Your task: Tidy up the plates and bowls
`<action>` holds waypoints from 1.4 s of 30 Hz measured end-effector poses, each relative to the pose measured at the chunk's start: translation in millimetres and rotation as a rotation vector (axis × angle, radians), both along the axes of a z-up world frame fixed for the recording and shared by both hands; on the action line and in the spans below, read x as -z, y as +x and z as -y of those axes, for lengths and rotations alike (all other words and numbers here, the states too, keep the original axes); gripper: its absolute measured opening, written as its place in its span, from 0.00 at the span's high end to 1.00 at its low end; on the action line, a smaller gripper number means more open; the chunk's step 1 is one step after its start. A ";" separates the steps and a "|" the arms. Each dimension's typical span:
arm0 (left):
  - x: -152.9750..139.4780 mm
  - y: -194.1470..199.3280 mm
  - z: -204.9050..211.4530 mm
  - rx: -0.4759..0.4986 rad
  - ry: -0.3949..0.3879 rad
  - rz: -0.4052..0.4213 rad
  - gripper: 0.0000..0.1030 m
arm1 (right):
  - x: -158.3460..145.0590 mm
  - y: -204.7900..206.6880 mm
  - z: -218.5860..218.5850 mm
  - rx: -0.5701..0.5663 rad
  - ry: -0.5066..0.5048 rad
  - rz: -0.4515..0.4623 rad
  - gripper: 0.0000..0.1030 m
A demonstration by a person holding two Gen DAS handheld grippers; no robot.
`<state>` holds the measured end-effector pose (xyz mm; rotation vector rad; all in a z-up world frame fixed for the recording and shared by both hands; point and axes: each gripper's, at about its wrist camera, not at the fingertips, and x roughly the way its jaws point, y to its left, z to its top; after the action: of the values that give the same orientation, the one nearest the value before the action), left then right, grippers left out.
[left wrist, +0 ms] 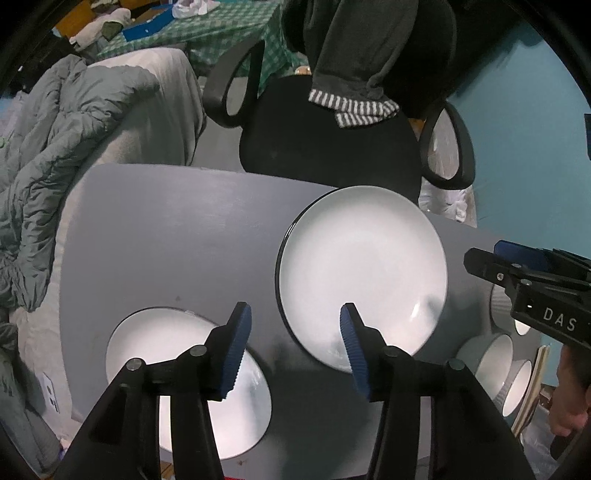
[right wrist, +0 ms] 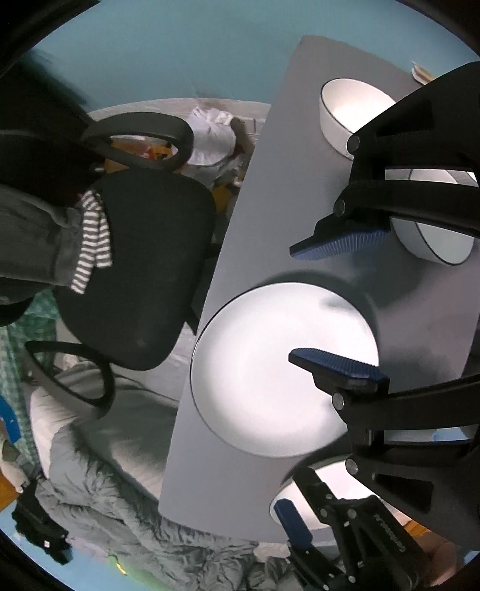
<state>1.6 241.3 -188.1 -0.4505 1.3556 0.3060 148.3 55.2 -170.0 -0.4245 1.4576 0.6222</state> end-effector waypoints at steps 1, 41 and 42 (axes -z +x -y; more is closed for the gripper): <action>-5.4 -3.9 0.0 -0.002 0.003 0.011 0.47 | -3.1 -2.1 0.3 0.000 0.006 0.007 0.47; -87.3 -207.9 -25.9 -0.288 0.027 0.157 0.34 | -90.4 -139.8 -10.1 -0.163 0.155 0.067 0.44; -86.4 -212.2 -26.1 -0.295 0.026 0.157 0.34 | -90.5 -143.4 -11.3 -0.168 0.156 0.064 0.44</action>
<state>-210.6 267.3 -101.7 -0.6406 1.1309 0.5195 4.9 66.4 -79.5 -0.4427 1.3106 0.8435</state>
